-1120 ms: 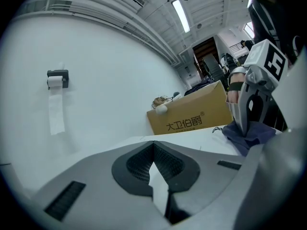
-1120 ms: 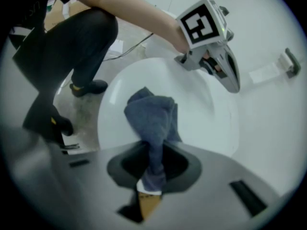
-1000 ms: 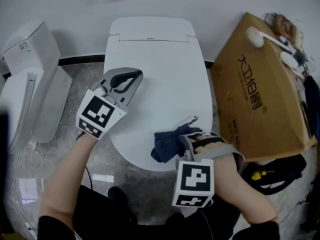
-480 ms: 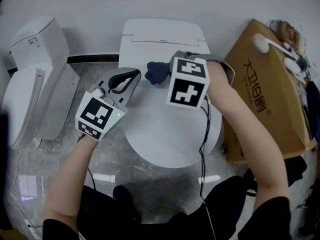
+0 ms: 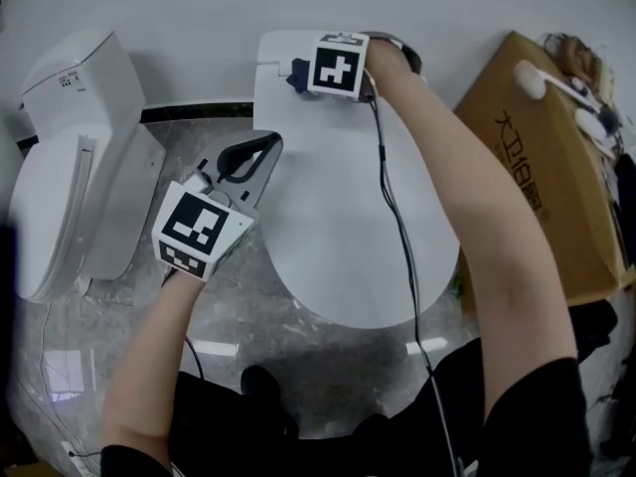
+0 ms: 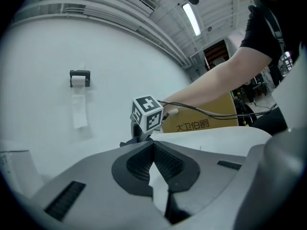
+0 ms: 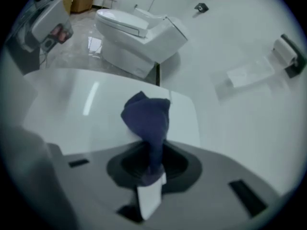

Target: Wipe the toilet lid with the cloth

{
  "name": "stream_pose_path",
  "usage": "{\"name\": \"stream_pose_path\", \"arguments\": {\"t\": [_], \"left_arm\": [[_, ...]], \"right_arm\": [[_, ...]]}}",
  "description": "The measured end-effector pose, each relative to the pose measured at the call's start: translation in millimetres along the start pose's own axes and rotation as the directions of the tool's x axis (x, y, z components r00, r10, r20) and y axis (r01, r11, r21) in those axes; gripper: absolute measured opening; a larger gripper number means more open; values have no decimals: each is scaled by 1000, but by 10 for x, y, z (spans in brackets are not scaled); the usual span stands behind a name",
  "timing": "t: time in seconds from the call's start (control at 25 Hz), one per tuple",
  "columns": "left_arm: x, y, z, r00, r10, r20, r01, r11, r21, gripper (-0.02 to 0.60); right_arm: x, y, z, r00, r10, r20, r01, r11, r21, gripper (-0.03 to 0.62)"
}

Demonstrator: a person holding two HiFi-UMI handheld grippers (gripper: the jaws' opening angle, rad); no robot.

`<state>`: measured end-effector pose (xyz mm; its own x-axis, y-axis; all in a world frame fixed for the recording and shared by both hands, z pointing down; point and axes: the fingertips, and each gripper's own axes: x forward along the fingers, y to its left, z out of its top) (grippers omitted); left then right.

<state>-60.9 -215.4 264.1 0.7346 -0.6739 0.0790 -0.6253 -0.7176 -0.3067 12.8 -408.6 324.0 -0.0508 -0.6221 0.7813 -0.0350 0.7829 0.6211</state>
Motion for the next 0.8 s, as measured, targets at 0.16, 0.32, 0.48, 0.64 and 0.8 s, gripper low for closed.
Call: {"name": "stream_pose_path", "arguments": {"t": [0.16, 0.32, 0.48, 0.64, 0.8], "left_arm": [[29, -8, -29, 1000, 0, -12, 0, 1000, 14, 15], [73, -8, -39, 1000, 3, -25, -3, 999, 35, 15], [108, -80, -105, 999, -11, -44, 13, 999, 46, 15], [146, -58, -134, 999, -3, -51, 4, 999, 33, 15], [165, -56, -171, 998, 1, -58, 0, 1000, 26, 15]], "right_arm": [[186, 287, -99, 993, 102, -58, -102, 995, -5, 78], [206, 419, -73, 991, 118, -55, -120, 992, -28, 78], [134, 557, -94, 988, 142, -58, -144, 989, -28, 78], [19, 730, -77, 987, 154, -51, -156, 987, -44, 78], [-116, 914, -65, 989, 141, -39, -143, 988, -58, 78]]}}
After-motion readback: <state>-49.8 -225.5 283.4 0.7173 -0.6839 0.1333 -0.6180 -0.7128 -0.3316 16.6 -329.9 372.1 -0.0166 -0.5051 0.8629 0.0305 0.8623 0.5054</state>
